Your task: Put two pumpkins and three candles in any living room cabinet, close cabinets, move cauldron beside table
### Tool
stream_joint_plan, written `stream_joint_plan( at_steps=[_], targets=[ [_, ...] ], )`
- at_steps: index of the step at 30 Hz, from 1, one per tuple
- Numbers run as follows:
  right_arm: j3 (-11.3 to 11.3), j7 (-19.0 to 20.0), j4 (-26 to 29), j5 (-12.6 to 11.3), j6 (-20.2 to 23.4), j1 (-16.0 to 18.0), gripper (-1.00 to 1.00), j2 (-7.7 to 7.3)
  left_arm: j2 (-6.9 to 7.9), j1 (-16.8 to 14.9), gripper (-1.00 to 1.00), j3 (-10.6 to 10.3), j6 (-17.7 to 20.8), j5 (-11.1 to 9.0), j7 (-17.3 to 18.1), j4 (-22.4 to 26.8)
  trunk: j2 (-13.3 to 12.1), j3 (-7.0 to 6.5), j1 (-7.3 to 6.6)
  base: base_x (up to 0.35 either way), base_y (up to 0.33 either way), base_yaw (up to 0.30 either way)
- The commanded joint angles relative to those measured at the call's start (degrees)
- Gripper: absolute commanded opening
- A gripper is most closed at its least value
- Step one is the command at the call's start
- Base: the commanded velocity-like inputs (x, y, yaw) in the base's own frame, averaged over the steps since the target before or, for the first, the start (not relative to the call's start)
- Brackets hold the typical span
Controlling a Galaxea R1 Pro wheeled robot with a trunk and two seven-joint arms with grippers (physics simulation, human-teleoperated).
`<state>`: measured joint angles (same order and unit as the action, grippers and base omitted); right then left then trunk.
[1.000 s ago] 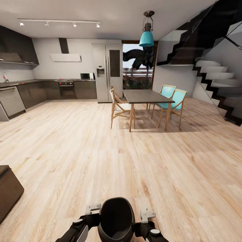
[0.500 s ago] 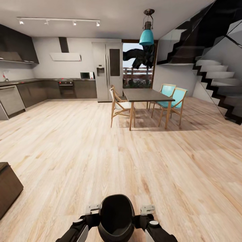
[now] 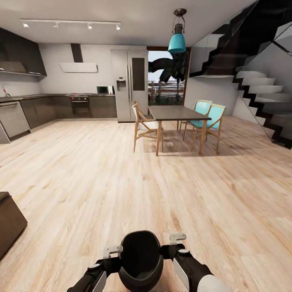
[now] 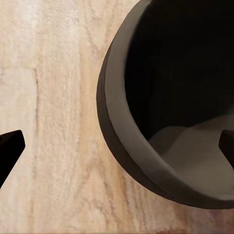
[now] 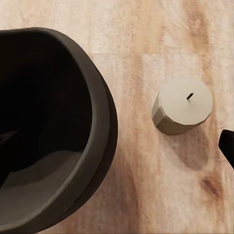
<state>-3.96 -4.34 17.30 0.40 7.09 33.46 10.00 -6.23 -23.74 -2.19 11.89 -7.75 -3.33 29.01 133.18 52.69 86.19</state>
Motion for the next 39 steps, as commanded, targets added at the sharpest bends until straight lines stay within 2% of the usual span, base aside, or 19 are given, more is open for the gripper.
stream_joint_plan(
  at_steps=[1,5,7,8,9,13,17,25,39],
  targets=[
    [-0.4,-0.4,0.1,0.0,0.4,0.0,1.0,0.0,0.04,0.0,1.0,-0.2,0.4,-0.6,-0.3,0.3,0.4,0.24,0.21,0.0,0.0,0.0],
    [-0.4,-0.5,0.3,0.0,2.0,0.2,1.0,0.0,0.19,-2.5,1.0,-0.2,3.8,-0.8,-0.2,4.7,2.0,0.96,1.09,0.0,0.0,0.0],
    [-0.4,-0.5,0.4,-0.1,3.9,0.6,1.0,0.0,0.31,-4.2,1.0,-0.2,10.3,-0.7,-0.3,7.0,2.8,1.32,1.53,0.0,0.0,0.0],
    [-0.4,-0.5,0.4,-0.3,4.2,0.8,1.0,0.0,0.34,-4.6,1.0,-0.2,12.0,-0.7,-0.3,7.5,3.2,1.5,1.75,0.0,0.0,0.0],
    [-0.4,-0.5,0.4,-1.3,5.0,1.3,1.0,0.0,0.38,-6.0,1.0,-0.1,16.0,-0.8,-0.3,9.0,3.6,1.68,1.97,0.0,0.0,0.0],
    [-0.4,-0.5,0.4,-5.0,7.3,3.0,1.0,0.0,0.22,-8.4,1.0,0.1,19.8,-1.0,-0.3,11.2,5.3,2.39,2.85,0.0,0.0,0.0],
    [-0.4,-0.5,0.4,-6.2,8.8,3.5,1.0,0.0,0.05,-9.4,1.0,0.3,20.6,-1.2,-0.4,11.1,6.9,3.11,3.73,0.0,0.0,0.0],
    [-0.4,-0.5,0.5,-6.6,8.9,3.6,1.0,0.0,-0.1,-9.6,1.0,0.4,20.7,-1.1,-0.4,11.1,10.1,4.55,5.49,0.0,0.0,0.0],
    [-0.4,-0.4,0.5,-6.6,8.3,3.6,1.0,0.0,-0.53,-9.7,1.0,0.2,20.5,-1.0,-0.3,11.0,10.3,7.65,5.85,0.0,0.0,0.0]
  ],
)
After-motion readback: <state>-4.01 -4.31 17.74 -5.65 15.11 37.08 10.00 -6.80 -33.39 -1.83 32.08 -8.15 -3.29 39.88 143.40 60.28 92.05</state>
